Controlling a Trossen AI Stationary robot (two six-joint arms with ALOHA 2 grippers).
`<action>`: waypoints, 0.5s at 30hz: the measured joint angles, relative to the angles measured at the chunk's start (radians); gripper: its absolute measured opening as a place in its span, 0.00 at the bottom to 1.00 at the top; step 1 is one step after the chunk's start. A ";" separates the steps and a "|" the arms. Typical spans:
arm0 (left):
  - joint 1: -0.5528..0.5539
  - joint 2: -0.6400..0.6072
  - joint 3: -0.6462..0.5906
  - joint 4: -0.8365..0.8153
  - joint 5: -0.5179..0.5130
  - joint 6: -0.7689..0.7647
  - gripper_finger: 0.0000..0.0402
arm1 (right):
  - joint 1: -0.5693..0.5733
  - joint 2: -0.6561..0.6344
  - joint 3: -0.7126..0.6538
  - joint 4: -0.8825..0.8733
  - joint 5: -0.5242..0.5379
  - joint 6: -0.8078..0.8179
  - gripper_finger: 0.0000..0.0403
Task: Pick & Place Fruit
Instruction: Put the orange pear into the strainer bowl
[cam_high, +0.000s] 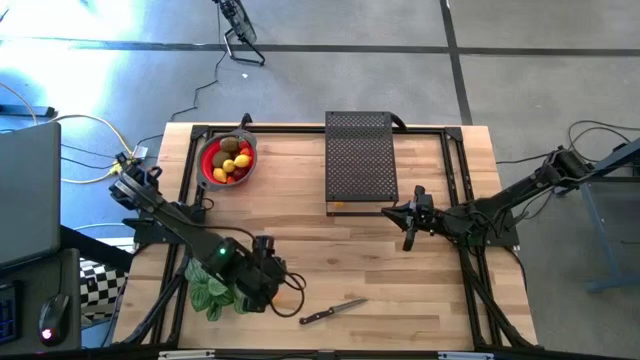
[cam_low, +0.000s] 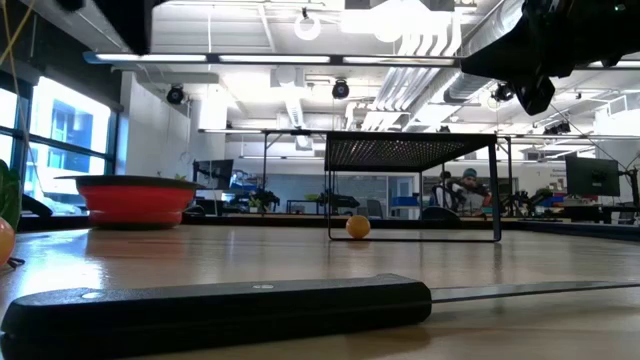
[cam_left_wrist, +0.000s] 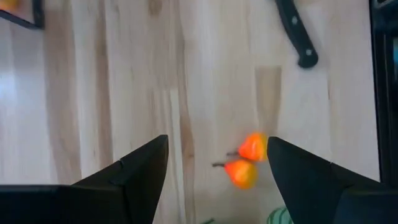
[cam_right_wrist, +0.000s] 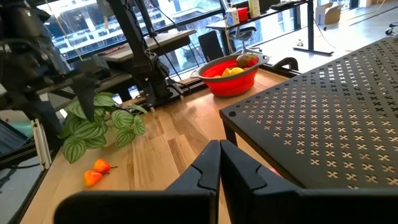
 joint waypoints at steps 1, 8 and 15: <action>0.000 0.011 0.000 -0.001 0.015 -0.002 0.67 | 0.000 0.000 0.000 0.000 0.000 0.000 0.01; 0.000 0.086 0.000 0.000 0.039 -0.003 0.67 | 0.000 0.000 0.000 -0.008 0.000 0.000 0.01; -0.005 0.167 0.000 0.004 0.113 -0.004 0.67 | 0.000 0.000 0.000 -0.014 0.000 0.000 0.01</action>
